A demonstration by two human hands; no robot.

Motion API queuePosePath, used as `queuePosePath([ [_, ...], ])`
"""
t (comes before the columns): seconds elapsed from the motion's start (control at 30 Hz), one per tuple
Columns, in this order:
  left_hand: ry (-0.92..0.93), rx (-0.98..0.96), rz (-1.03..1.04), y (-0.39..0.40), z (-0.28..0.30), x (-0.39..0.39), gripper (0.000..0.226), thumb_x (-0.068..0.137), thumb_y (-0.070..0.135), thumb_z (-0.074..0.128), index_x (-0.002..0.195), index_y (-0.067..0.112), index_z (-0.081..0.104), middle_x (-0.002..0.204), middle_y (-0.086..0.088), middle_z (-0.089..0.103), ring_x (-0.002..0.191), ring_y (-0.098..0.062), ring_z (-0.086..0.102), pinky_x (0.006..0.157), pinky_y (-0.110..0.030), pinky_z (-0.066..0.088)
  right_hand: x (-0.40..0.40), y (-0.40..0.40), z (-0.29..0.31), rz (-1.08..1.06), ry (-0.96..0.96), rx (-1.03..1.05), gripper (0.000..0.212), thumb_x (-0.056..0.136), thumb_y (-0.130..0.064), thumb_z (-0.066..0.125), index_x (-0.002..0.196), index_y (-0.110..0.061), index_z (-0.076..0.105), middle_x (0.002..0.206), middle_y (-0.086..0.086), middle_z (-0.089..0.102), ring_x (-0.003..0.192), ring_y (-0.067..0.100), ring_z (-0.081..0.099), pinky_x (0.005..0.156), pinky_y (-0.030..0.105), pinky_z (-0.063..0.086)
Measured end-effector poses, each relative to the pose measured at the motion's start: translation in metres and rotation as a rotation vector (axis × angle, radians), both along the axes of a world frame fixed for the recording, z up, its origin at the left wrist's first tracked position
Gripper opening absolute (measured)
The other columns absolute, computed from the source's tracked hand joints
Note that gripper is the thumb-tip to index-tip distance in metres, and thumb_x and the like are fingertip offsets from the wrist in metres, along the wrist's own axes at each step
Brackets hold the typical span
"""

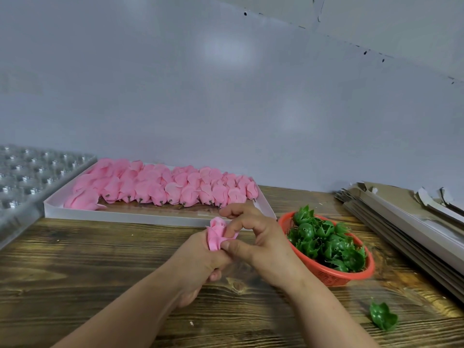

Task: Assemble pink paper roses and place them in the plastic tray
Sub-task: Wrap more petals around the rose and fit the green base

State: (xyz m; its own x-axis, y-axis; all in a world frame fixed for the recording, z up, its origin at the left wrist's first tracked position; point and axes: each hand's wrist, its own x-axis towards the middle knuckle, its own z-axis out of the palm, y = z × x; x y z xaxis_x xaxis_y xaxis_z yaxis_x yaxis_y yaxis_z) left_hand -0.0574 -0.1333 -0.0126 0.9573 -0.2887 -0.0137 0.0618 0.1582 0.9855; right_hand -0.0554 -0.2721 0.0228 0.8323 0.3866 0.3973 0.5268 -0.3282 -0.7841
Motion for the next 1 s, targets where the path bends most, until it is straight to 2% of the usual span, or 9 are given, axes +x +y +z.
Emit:
queuePosePath([
  [0.13, 0.003, 0.058, 0.08, -0.001, 0.001, -0.001, 0.029, 0.087, -0.004, 0.058, 0.073, 0.02, 0.067, 0.055, 0.008, 0.051, 0.049, -0.004, 0.036, 0.041, -0.018, 0.028, -0.001, 0.002, 0.0, 0.029, -0.026, 0.023, 0.013, 0.073, 0.004, 0.073, 0.079, -0.006, 0.068, 0.113, -0.002, 0.059, 0.11, 0.004, 0.054, 0.093, 0.012, 0.038],
  [0.23, -0.023, 0.039, 0.05, 0.001, 0.002, -0.002, 0.026, 0.083, 0.011, 0.07, 0.061, 0.025, 0.068, 0.05, 0.009, 0.044, 0.047, -0.005, 0.033, 0.04, -0.017, 0.028, 0.003, -0.003, 0.003, -0.042, -0.024, 0.082, 0.023, 0.065, -0.006, 0.067, 0.084, -0.019, 0.063, 0.102, -0.002, 0.06, 0.097, 0.01, 0.057, 0.091, 0.026, 0.044],
  [0.37, -0.021, -0.01, 0.055, 0.003, -0.001, 0.0, 0.014, 0.087, 0.006, 0.066, 0.076, 0.012, 0.061, 0.053, 0.006, 0.044, 0.045, -0.003, 0.036, 0.038, -0.014, 0.03, 0.007, -0.011, 0.003, -0.073, 0.098, 0.083, 0.022, 0.066, -0.001, 0.067, 0.081, -0.017, 0.062, 0.082, 0.002, 0.053, 0.075, 0.013, 0.05, 0.072, 0.029, 0.043],
  [0.5, -0.065, -0.002, 0.007, 0.004, -0.005, 0.003, 0.005, 0.087, -0.001, 0.063, 0.089, 0.003, 0.066, 0.053, 0.005, 0.044, 0.045, -0.003, 0.035, 0.038, -0.013, 0.029, 0.006, -0.008, 0.001, 0.001, 0.089, 0.112, 0.016, 0.077, 0.01, 0.068, 0.077, -0.005, 0.065, 0.078, 0.006, 0.058, 0.072, 0.021, 0.052, 0.071, 0.035, 0.046],
  [0.6, -0.081, 0.02, -0.027, 0.004, -0.007, 0.003, 0.015, 0.085, 0.001, 0.067, 0.097, -0.005, 0.061, 0.054, 0.004, 0.043, 0.044, -0.003, 0.036, 0.038, -0.012, 0.03, 0.006, -0.007, 0.002, 0.012, 0.058, 0.134, 0.015, 0.076, 0.012, 0.068, 0.073, -0.003, 0.066, 0.08, 0.009, 0.059, 0.074, 0.021, 0.054, 0.073, 0.036, 0.046],
  [0.7, -0.095, 0.021, -0.042, 0.002, -0.007, 0.003, 0.009, 0.082, 0.003, 0.069, 0.084, 0.012, 0.068, 0.056, 0.002, 0.044, 0.044, -0.004, 0.037, 0.038, -0.012, 0.032, 0.006, -0.007, 0.002, 0.001, 0.048, 0.121, 0.011, 0.076, 0.013, 0.066, 0.073, 0.003, 0.065, 0.079, 0.008, 0.06, 0.074, 0.02, 0.055, 0.072, 0.034, 0.047],
  [0.8, -0.116, 0.027, -0.049, 0.001, -0.008, 0.002, 0.023, 0.083, 0.003, 0.068, 0.071, 0.022, 0.068, 0.053, 0.007, 0.049, 0.043, 0.0, 0.043, 0.039, -0.01, 0.036, 0.007, -0.008, 0.001, -0.01, 0.051, 0.108, 0.01, 0.077, 0.015, 0.06, 0.074, 0.007, 0.065, 0.078, 0.006, 0.061, 0.073, 0.014, 0.056, 0.071, 0.027, 0.047],
  [0.9, -0.154, 0.037, -0.042, 0.001, -0.007, 0.001, 0.031, 0.088, 0.002, 0.064, 0.065, 0.023, 0.065, 0.049, 0.012, 0.053, 0.044, 0.005, 0.05, 0.043, -0.008, 0.039, 0.007, -0.008, 0.002, -0.066, 0.067, 0.128, 0.016, 0.079, 0.011, 0.058, 0.073, 0.001, 0.067, 0.073, 0.005, 0.063, 0.071, 0.012, 0.057, 0.07, 0.025, 0.047],
  [1.0, -0.203, 0.06, -0.041, 0.0, -0.005, -0.001, 0.044, 0.089, 0.004, 0.062, 0.056, 0.031, 0.068, 0.048, 0.013, 0.056, 0.047, 0.006, 0.054, 0.047, -0.007, 0.041, 0.011, -0.009, 0.0, -0.166, 0.113, 0.222, 0.022, 0.081, 0.006, 0.057, 0.07, -0.01, 0.067, 0.071, 0.005, 0.063, 0.07, 0.014, 0.056, 0.073, 0.032, 0.047],
])
